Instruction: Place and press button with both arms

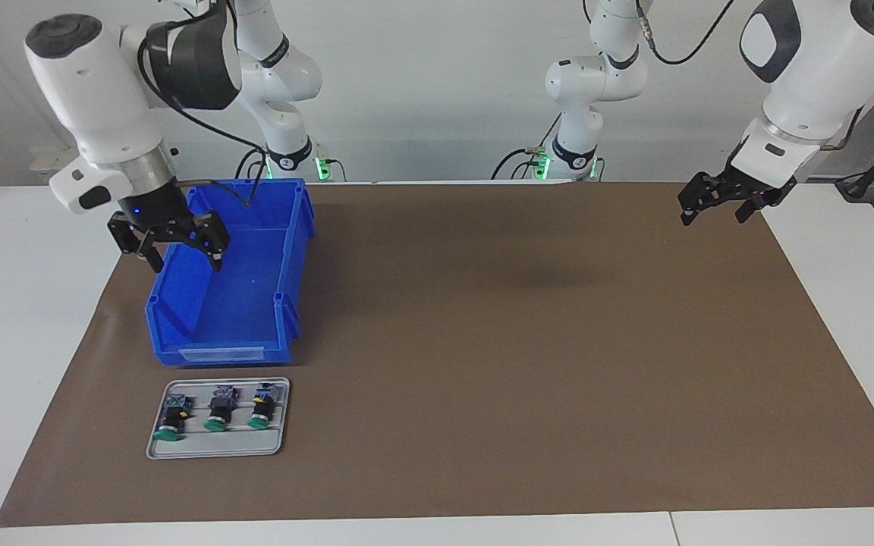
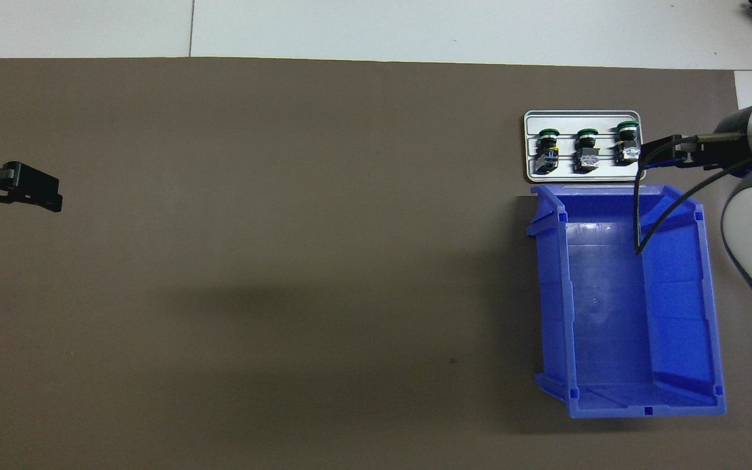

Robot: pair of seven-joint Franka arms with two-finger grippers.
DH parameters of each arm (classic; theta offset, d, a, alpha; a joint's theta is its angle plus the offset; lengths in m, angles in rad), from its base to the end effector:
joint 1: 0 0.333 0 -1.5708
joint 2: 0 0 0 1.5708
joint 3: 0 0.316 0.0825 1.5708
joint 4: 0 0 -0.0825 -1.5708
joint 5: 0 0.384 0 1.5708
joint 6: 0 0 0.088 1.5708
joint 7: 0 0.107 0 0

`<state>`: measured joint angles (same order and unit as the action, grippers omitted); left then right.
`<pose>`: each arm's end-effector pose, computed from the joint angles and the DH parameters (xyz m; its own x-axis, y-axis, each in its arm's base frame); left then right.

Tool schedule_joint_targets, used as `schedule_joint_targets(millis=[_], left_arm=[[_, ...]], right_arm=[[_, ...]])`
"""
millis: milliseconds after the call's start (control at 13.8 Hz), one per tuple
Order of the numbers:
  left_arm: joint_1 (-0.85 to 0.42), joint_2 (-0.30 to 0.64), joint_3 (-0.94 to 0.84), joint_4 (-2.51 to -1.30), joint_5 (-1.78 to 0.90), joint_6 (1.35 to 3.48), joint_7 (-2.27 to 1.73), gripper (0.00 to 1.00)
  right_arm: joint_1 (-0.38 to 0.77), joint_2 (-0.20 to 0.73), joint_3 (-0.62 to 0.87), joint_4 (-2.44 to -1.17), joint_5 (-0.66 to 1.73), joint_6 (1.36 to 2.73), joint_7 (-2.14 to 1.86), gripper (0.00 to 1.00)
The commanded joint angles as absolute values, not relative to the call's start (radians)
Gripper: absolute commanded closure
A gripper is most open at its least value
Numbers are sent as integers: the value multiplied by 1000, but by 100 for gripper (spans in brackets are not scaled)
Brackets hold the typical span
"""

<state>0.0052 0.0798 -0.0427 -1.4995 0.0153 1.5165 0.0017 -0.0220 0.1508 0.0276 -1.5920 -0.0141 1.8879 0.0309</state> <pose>0.5729 -0.0188 0.6084 0.9973 -0.0384 -0.0627 -0.0392 -0.9992 -0.0118 0.6240 0.0013 0.5555 0.9892 -0.0219 0.1449 -0.0229 -0.9997 0.0053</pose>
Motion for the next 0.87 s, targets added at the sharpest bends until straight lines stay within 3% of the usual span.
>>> schedule_joint_targets(millis=[0,507,797], left_arm=[[6,49,-41,-1537,23,1526,-6,0],[5,49,-41,-1537,25,1526,-5,0],[5,49,-41,-1537,25,1526,-6,0]], right_arm=[[-26,303,34,-1500,5,1974,26,6],[-38,540,34,-1451,-5,2204,26,8],[-64,592,32,-1465,-5,2275,26,8]])
